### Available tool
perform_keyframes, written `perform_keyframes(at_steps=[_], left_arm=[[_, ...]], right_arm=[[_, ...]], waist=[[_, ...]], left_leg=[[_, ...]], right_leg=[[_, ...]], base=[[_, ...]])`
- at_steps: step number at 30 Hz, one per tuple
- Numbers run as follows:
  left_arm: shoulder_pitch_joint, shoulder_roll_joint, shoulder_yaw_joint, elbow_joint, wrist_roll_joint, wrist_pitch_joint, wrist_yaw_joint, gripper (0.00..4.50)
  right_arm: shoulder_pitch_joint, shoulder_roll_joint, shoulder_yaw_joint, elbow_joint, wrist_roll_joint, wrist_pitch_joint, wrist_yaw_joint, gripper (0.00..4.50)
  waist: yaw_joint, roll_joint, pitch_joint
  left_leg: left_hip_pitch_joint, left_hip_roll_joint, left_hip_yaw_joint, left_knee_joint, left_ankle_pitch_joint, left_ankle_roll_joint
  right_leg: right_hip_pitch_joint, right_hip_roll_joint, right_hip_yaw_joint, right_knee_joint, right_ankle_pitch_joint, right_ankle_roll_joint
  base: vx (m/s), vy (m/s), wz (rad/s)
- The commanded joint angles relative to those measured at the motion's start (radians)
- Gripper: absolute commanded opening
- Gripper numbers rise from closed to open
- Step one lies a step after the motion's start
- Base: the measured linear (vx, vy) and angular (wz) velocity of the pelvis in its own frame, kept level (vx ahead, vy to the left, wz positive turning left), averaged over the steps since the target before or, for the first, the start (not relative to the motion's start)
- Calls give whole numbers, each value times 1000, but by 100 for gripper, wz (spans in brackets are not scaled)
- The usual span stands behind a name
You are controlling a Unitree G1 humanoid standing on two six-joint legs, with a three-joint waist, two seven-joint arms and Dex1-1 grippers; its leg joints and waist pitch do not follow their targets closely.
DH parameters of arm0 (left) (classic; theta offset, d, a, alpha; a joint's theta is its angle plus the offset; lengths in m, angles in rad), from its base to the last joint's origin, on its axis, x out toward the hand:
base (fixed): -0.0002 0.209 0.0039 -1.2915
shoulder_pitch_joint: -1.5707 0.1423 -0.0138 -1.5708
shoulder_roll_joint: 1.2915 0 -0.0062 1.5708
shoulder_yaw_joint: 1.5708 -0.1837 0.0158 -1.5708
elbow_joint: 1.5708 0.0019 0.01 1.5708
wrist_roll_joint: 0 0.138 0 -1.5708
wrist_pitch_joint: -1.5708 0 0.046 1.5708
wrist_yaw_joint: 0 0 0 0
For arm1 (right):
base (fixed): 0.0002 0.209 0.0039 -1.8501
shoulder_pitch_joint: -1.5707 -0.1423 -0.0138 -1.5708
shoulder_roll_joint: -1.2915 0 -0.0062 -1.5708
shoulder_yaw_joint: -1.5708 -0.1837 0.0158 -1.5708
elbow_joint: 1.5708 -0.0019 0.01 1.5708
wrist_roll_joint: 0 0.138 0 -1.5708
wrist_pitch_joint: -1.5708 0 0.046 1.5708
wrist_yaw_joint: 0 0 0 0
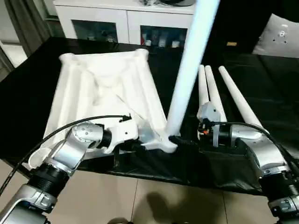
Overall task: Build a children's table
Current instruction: Rotate leg to tighten
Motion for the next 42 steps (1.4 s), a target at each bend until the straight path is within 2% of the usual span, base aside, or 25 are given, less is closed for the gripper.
perform_keyframes(at_steps=[1, 6, 10, 17, 21, 25, 26, 27, 28, 29, 30, 31, 32, 33, 34, 35, 36, 37, 38, 39, 40, 42], left_arm=[[11, 13, -79, -7, 18, -22, -68, 0], [6, 11, -88, 3, 16, -44, -92, 0], [8, 11, -89, 15, 18, -61, -103, 0], [15, 16, -91, 16, 19, -62, -116, 0], [21, 17, -90, 19, 18, -63, -121, 0], [29, 12, -81, 16, 4, -41, -121, 0], [42, -1, -58, -3, -21, 8, -99, 0], [43, -2, -57, -5, -22, 11, -97, 0], [58, -22, -28, -29, -40, 76, -49, 0], [67, -36, -11, -44, -47, 120, -18, 0], [81, -58, 16, -70, -63, 183, 27, 0], [87, -69, 29, -81, -70, 210, 49, 0], [94, -92, 49, -97, -78, 257, 91, 0], [98, -107, 61, -106, -82, 284, 117, 0], [99, -128, 73, -115, -83, 319, 147, 0], [97, -156, 84, -120, -79, 355, 187, 0], [88, -195, 99, -116, -66, 392, 249, 0], [85, -204, 102, -115, -63, 401, 264, 0], [72, -245, 116, -106, -48, 429, 326, 0], [62, -271, 125, -100, -39, 446, 366, 0], [45, -311, 136, -92, -26, 467, 422, 0], [20, -376, 149, -85, -3, 496, 512, 0]], right_arm=[[-6, -5, 23, 13, 2, -3, 35, 394], [-6, -5, 40, 17, 22, 18, 77, 365], [-1, -10, 49, 19, 35, 44, 113, 325], [15, -15, 57, 19, 37, 66, 145, 265], [28, -11, 65, 21, 40, 76, 152, 252], [45, 4, 66, 16, 56, 106, 148, 244], [63, 21, 65, 4, 64, 137, 123, 243], [64, 23, 65, 3, 64, 139, 121, 243], [76, 53, 60, 5, 50, 156, 52, 243], [74, 81, 46, 16, 45, 161, -3, 243], [64, 126, 22, 37, 45, 175, -80, 243], [58, 146, 10, 48, 45, 180, -114, 243], [48, 173, -1, 67, 42, 185, -158, 243], [43, 187, -6, 78, 39, 186, -182, 242], [32, 206, -15, 99, 39, 185, -216, 242], [17, 231, -28, 129, 37, 184, -262, 241], [-8, 267, -46, 174, 28, 184, -331, 241], [-14, 275, -51, 185, 25, 184, -348, 241], [-39, 304, -64, 228, 13, 184, -411, 241], [-54, 321, -70, 255, 3, 182, -452, 241], [-78, 346, -85, 299, -2, 187, -513, 241], [-109, 379, -92, 359, -25, 183, -590, 241]], waist=[[-2, 4, -66], [2, 4, -66], [4, 3, -65], [6, 2, -66], [7, 1, -67], [12, 1, -65], [12, 6, -64], [13, 10, -64], [11, 5, -63], [7, 6, -62], [6, 15, -60], [-1, 9, -60], [-12, 6, -51], [-22, 7, -51], [-31, 5, -50], [-34, 5, -48], [-41, -1, -47], [-44, 3, -47], [-48, -3, -47], [-54, 0, -46], [-58, -1, -44], [-64, -2, -45]], left_leg=[[7, 147, -55, -77, -64, 78], [7, 147, -53, -76, -83, 73], [7, 147, -54, -77, -105, 58], [6, 146, -55, -75, -91, 52], [4, 144, -54, -73, -86, 55], [5, 145, -55, -75, -101, 55], [5, 146, -56, -75, -110, 50], [6, 147, -56, -77, -118, 43], [8, 147, -58, -80, -141, 27], [6, 146, -58, -81, -154, 18], [7, 146, -62, -82, -170, 9], [6, 145, -61, -84, -183, -2], [1, 138, -68, -86, -229, -15], [5, 135, -72, -84, -266, -32], [10, 133, -73, -82, -285, -32], [13, 132, -73, -82, -295, -32], [16, 128, -72, -79, -301, -24], [17, 127, -73, -77, -304, -25], [19, 124, -73, -79, -317, -15], [19, 126, -73, -80, -324, -18], [23, 126, -76, -81, -350, -24], [25, 121, -77, -78, -360, -26]], right_leg=[[52, -124, 79, -33, -45, -291], [52, -125, 81, -34, -54, -294], [52, -125, 82, -37, -95, -284], [53, -126, 82, -36, -103, -278], [54, -127, 82, -36, -102, -276], [53, -126, 82, -41, -143, -263], [52, -126, 82, -41, -155, -261], [52, -126, 82, -42, -161, -260], [52, -128, 82, -46, -193, -256], [50, -130, 85, -47, -211, -256], [49, -130, 84, -51, -238, -249], [51, -130, 86, -52, -256, -246], [52, -131, 82, -65, -358, -220], [53, -136, 80, -74, -462, -187], [47, -134, 80, -85, -533, -159], [42, -132, 79, -90, -558, -150], [38, -130, 78, -96, -595, -137], [36, -130, 76, -98, -605, -134], [35, -125, 73, -105, -624, -109], [32, -123, 72, -101, -618, -114], [28, -119, 67, -108, -635, -101], [27, -121, 64, -111, -647, -96]], base=[[0, 0, 0], [0, 0, 0], [0, 0, 0], [0, 0, 0], [0, 0, 0], [0, 0, 0], [0, 0, 0], [0, 0, 0], [0, 0, 0], [0, 0, 0], [0, 0, 0], [0, 0, 0], [0, 0, 0], [0, 0, 0], [0, 0, 0], [0, 0, 0], [0, 0, 0], [0, 0, 0], [0, 0, 0], [0, 0, 0], [0, 0, 0], [0, 0, 0]])
